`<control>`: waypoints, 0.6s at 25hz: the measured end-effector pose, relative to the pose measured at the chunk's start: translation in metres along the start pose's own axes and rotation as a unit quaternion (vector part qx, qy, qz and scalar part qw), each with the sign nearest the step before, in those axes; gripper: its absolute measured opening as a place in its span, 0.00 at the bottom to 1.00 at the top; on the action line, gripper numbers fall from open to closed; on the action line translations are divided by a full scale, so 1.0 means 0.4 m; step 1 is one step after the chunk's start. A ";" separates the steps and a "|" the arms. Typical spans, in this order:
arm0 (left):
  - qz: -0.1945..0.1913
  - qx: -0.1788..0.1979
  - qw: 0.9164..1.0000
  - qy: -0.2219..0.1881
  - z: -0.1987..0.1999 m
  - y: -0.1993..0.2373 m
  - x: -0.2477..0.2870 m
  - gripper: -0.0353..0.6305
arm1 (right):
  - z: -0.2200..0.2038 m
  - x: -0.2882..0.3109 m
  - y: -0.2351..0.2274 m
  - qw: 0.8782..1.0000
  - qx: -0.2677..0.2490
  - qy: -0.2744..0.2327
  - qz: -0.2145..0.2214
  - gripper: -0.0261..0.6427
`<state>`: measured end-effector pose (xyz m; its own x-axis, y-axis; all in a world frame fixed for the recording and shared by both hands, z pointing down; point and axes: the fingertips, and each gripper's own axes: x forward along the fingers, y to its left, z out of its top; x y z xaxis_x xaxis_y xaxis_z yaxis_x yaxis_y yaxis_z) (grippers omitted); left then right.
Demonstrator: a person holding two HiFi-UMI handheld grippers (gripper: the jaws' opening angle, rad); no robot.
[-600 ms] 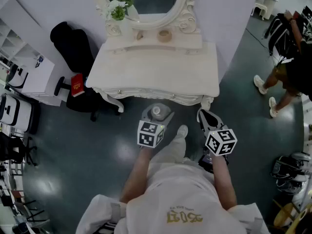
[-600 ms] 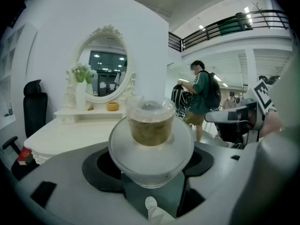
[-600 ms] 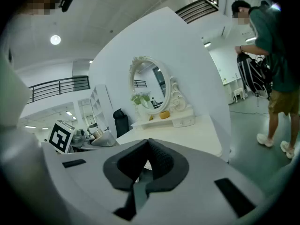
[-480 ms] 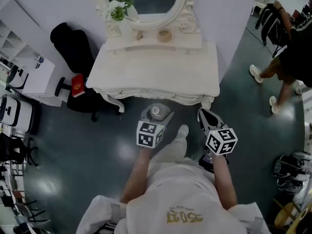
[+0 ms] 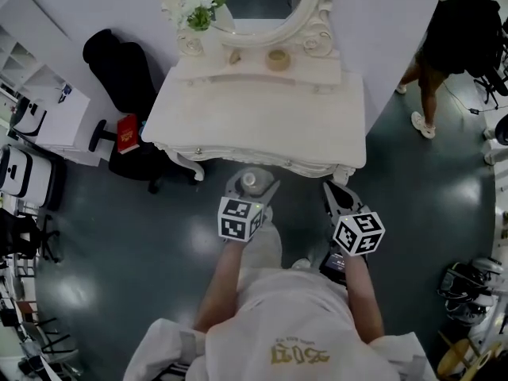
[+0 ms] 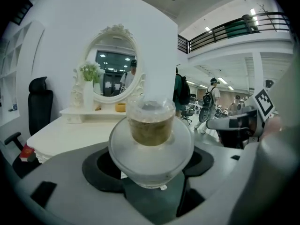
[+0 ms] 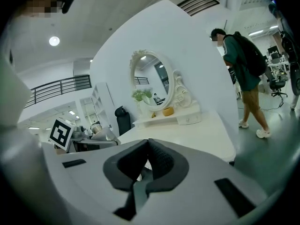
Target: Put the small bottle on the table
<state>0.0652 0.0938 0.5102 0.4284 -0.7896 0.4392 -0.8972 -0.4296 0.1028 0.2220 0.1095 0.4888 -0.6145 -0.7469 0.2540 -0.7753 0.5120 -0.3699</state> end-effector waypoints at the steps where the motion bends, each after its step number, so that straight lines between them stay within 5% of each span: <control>1: 0.001 -0.002 1.000 0.000 0.003 0.019 0.010 0.57 | -0.004 0.024 -0.002 1.000 0.000 0.005 0.001 0.06; 15: -0.015 -0.022 0.999 0.019 0.084 0.399 0.193 0.57 | 0.054 0.452 0.002 0.999 0.012 0.037 -0.020 0.06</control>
<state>-0.0413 -0.0505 0.5304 0.4510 -0.7593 0.4691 -0.8885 -0.4321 0.1546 0.1135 -0.0342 0.5152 -0.5922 -0.7334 0.3339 -0.7966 0.4703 -0.3798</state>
